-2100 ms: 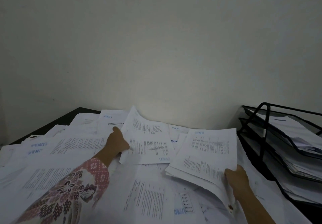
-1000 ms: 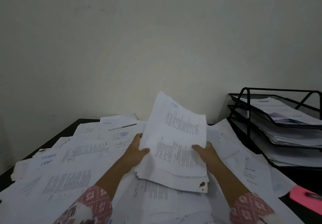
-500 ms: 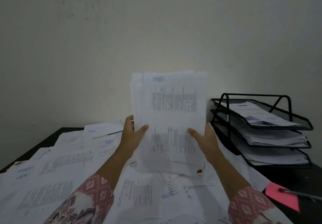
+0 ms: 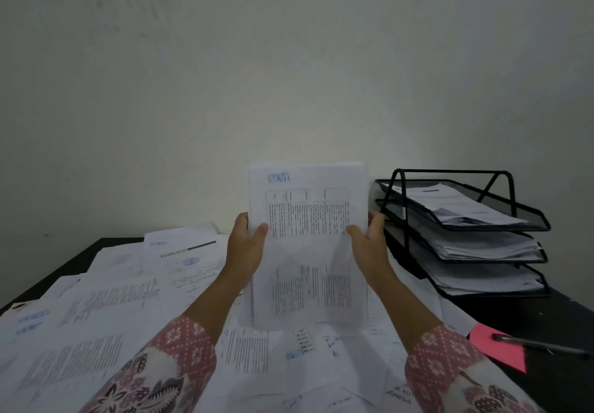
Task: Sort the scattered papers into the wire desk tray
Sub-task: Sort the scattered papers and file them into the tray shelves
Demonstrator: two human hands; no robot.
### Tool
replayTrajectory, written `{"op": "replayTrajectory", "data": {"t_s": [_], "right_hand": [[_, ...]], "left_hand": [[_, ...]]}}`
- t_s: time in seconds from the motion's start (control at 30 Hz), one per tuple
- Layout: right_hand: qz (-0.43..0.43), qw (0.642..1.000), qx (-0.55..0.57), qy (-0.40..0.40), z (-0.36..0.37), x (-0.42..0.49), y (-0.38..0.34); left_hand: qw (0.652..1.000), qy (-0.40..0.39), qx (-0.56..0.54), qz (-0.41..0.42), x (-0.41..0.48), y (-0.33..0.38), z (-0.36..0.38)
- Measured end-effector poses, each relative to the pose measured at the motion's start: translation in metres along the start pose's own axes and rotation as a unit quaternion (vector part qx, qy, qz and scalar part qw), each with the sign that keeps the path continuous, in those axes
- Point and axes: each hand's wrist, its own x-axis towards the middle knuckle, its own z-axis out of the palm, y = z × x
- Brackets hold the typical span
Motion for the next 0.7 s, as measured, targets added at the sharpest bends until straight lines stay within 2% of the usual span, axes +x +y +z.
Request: {"op": "replayTrajectory", "data": {"t_s": [0.2, 0.33, 0.5, 0.6, 0.7], "right_hand": [[-0.023, 0.999, 0.011, 0.025, -0.001, -0.004, -0.007], [0.003, 1.000, -0.025, -0.006, -0.004, -0.006, 0.000], [0.021, 1.000, -0.018, -0.004, -0.011, -0.006, -0.004], [0.030, 0.998, -0.046, -0.011, -0.025, -0.006, -0.005], [0.035, 0.998, -0.055, 0.006, -0.045, 0.001, -0.009]], "left_hand": [[0.999, 0.033, -0.002, 0.015, -0.008, 0.002, 0.004], [0.998, 0.008, 0.061, -0.001, -0.015, -0.006, 0.005], [0.998, 0.011, 0.063, 0.027, -0.015, -0.003, 0.009], [0.997, -0.007, 0.062, 0.035, -0.015, 0.003, 0.015], [0.994, -0.073, 0.082, 0.006, -0.010, 0.007, 0.023]]}}
